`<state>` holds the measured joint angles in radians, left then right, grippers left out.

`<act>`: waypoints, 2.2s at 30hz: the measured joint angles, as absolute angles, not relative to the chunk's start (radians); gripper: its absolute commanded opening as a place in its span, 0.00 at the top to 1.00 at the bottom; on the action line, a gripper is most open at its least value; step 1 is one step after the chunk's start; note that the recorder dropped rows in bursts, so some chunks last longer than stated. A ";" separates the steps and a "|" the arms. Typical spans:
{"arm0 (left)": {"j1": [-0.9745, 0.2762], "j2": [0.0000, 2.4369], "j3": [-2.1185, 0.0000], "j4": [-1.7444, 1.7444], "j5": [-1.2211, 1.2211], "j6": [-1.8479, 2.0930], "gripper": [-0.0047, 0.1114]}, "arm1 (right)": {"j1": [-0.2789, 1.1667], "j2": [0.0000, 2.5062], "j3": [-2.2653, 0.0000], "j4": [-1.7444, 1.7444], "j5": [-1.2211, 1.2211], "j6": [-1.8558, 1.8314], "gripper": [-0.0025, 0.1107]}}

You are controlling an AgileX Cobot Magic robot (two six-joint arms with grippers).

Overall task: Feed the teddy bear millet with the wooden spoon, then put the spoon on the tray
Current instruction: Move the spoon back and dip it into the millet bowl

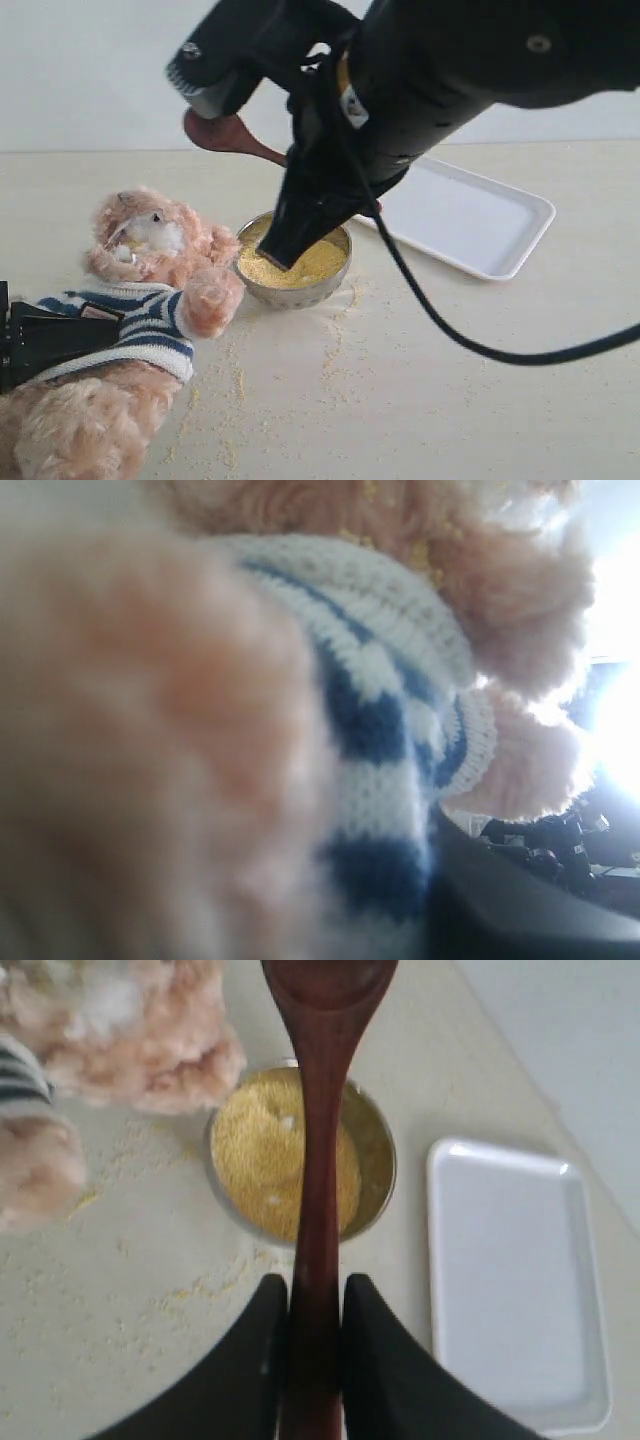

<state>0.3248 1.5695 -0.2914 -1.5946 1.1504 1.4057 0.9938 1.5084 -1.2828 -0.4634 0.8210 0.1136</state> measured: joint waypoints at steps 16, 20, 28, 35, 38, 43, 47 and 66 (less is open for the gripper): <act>0.325 1.572 -0.366 -1.715 1.020 1.391 0.92 | 0.705 1.508 -1.283 -0.150 1.005 -0.300 0.98; 0.325 1.572 -0.369 -1.726 0.977 1.384 0.92 | 0.707 1.555 -1.311 -0.229 0.985 -0.306 0.98; 0.325 1.572 -0.369 -1.726 0.974 1.382 0.92 | 0.759 1.757 -1.495 -0.339 0.987 -0.333 0.98; 0.325 1.572 -0.369 -1.726 0.974 1.382 0.92 | 0.868 1.904 -1.531 -0.652 1.085 -0.350 0.98; 0.325 1.572 -0.369 -1.726 0.974 1.382 0.92 | 0.898 1.937 -1.531 -0.711 1.088 -0.345 0.98; 0.325 1.572 -0.369 -1.726 0.976 1.382 0.92 | 0.937 1.986 -1.533 -0.778 1.079 -0.331 0.98; 0.325 1.572 -0.369 -1.726 0.977 1.382 0.92 | 0.938 2.015 -1.533 -0.783 1.077 -0.312 0.98; 0.325 1.572 -0.369 -1.726 0.980 1.382 0.92 | 0.938 2.024 -1.533 -0.673 1.077 -0.368 0.98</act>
<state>0.3248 1.5717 -0.3687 -1.7256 0.9798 1.3815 0.9385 2.0235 -1.5329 -0.6733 1.0766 -0.3679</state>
